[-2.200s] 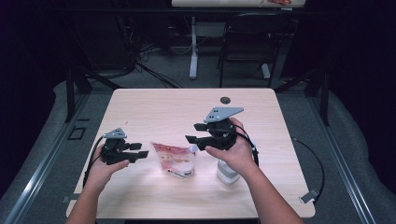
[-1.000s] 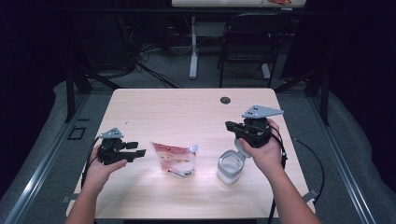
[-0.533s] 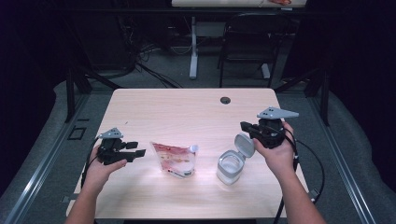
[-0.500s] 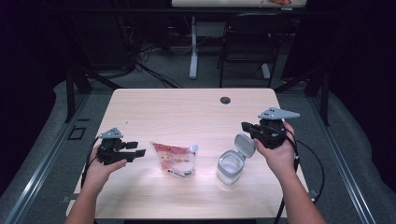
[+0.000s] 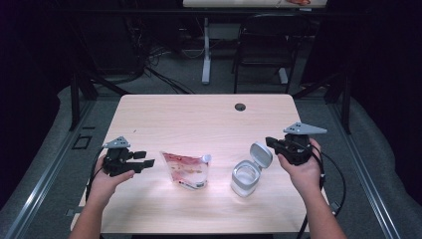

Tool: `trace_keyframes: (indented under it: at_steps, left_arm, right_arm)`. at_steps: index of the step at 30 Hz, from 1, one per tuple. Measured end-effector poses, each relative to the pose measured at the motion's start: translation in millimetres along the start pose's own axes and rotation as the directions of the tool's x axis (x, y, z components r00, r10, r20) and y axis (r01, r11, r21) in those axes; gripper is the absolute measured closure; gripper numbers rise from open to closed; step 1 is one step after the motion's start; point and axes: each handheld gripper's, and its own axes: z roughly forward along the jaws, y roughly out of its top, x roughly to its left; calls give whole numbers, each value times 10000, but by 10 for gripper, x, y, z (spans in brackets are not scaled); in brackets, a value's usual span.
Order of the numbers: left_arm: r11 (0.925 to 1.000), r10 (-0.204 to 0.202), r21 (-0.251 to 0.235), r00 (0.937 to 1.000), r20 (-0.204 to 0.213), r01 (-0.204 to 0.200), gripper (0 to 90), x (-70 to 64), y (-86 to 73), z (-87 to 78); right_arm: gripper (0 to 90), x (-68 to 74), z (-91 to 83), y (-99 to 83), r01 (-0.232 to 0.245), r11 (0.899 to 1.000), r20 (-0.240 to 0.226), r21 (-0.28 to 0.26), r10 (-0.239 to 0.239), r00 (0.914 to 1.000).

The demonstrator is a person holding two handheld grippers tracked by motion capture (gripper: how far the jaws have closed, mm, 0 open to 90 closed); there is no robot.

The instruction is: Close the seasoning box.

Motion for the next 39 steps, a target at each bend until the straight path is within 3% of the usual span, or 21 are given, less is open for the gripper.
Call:
trace_keyframes:
  at_steps: [23, 30, 39]
  left_arm:
    - [10000, -30, 0, 10000, -9, 30, 440, 11, -5, -1]
    - [10000, -26, -39, 10000, -12, 26, 440, 16, -7, -3]
    - [10000, -83, -19, 9999, -66, 83, 440, 44, -18, -20]
  right_arm:
    - [898, 264, -3, -139, 66, 9999, -857, -126, -77, 9963]
    - [896, 283, -10, -204, 113, 9999, -877, -75, -119, 9961]
    - [890, 202, -82, -296, -7, 9999, -508, -149, -1, 9987]
